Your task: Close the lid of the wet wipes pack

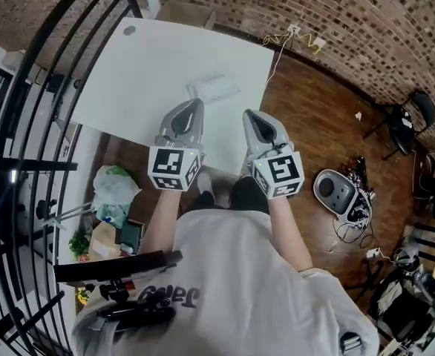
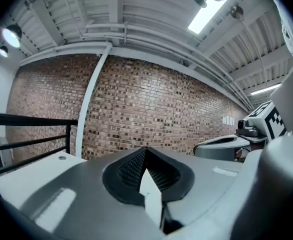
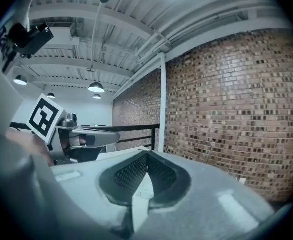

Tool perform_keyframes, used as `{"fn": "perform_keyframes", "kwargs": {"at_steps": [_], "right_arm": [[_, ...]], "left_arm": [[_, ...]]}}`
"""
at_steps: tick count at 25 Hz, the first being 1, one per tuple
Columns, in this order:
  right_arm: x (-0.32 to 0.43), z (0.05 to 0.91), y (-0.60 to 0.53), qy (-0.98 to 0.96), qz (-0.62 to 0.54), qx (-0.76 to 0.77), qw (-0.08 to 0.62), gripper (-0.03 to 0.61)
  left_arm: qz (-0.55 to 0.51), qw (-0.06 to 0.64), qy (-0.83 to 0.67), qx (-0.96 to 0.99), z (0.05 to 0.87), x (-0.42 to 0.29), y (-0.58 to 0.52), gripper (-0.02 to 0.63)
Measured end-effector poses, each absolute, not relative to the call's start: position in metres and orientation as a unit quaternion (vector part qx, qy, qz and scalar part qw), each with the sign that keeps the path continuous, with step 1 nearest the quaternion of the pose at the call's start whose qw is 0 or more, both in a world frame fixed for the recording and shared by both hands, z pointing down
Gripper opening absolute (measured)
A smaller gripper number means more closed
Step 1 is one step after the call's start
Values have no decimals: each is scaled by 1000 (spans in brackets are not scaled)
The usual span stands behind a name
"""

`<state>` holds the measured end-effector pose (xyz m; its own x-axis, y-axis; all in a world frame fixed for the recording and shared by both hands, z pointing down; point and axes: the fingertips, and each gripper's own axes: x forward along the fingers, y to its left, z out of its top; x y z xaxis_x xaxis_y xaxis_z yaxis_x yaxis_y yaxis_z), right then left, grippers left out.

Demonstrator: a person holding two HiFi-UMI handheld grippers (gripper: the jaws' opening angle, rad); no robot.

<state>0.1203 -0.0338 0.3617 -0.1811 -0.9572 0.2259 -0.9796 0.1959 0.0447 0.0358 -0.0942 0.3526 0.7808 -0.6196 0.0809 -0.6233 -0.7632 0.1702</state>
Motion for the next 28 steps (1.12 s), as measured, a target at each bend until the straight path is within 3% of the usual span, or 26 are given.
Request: {"fn": "perform_keyframes", "kwargs": {"at_steps": [7,14,21,28], "right_arm": [[122,381,-104,-814,33,566,124,-12],[137,418,-172,-841,99,498,187,-12],[150,477,-218,-843,137,434,286,-12],[143,522,-234,-846,164,392,323,-12]], "left_arm": [[31,112,-357,927,386,50,-136,15],[89,111,-402,904,424,57,-185,15],[120,164,-437,876,461,57,-222,15],[148,213,-440,860,509,58,-231,15]]}}
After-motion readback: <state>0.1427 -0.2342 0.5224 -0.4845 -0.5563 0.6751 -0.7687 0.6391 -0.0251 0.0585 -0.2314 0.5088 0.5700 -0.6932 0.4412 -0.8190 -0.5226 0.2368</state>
